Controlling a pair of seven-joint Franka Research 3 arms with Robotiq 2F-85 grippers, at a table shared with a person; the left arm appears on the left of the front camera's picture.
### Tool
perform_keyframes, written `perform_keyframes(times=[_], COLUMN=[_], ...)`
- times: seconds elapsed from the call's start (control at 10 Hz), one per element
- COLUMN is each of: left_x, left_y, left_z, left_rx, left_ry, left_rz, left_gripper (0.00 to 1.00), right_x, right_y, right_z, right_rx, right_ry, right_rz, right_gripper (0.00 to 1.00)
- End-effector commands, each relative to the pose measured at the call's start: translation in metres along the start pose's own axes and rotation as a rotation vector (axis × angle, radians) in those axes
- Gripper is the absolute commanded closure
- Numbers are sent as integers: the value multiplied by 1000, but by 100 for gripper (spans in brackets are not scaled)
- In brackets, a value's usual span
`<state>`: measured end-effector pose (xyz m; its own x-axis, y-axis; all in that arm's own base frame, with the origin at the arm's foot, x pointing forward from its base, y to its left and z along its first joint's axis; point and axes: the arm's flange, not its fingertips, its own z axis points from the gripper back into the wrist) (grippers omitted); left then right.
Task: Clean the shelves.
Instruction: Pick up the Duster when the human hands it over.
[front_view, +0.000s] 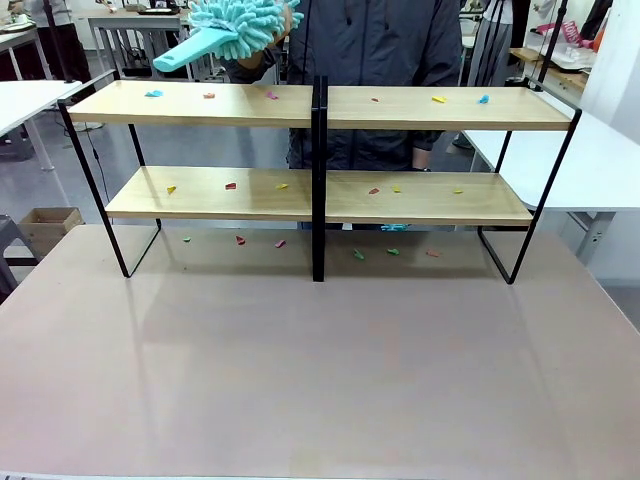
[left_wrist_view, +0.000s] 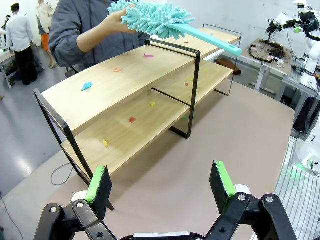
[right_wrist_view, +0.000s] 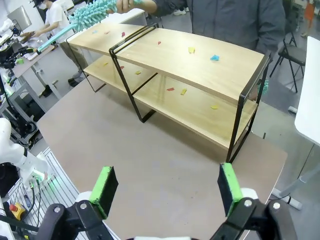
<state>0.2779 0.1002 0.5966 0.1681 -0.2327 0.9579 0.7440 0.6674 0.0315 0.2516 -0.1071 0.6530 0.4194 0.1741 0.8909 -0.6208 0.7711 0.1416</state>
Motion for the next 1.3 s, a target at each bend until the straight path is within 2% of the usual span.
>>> perform_keyframes(times=[0.0,0.1,0.2,0.3,0.5,0.6,0.7,0.9,1.0,1.2], left_x=[1,0,29,62,118,130,80,80,105,120], left_y=[0,0,18,30,20,20,7,7,11,6], left_z=[-2,0,-22,-46,-108,-143,-96,-96,-140,-165], left_rx=[-6,0,-90,-113,-266,-190,-203,-203,-203,-294], left_ry=[-4,0,59,79,413,470,202,202,290,282], left_rz=[-13,0,216,346,630,807,443,443,539,733], left_gripper=[0,0,0,0,0,0,0,0,0,0], right_x=[2,2,2,2,2,2,2,2,2,2], right_y=[0,0,0,0,0,0,0,0,0,0], right_z=[1,1,1,1,1,1,1,1,1,1], right_rx=[2,2,2,2,2,2,2,2,2,2], right_ry=[-1,-1,-1,-1,-1,-1,-1,-1,-1,-1], right_rz=[2,2,2,2,2,2,2,2,2,2], right_gripper=[0,0,0,0,0,0,0,0,0,0])
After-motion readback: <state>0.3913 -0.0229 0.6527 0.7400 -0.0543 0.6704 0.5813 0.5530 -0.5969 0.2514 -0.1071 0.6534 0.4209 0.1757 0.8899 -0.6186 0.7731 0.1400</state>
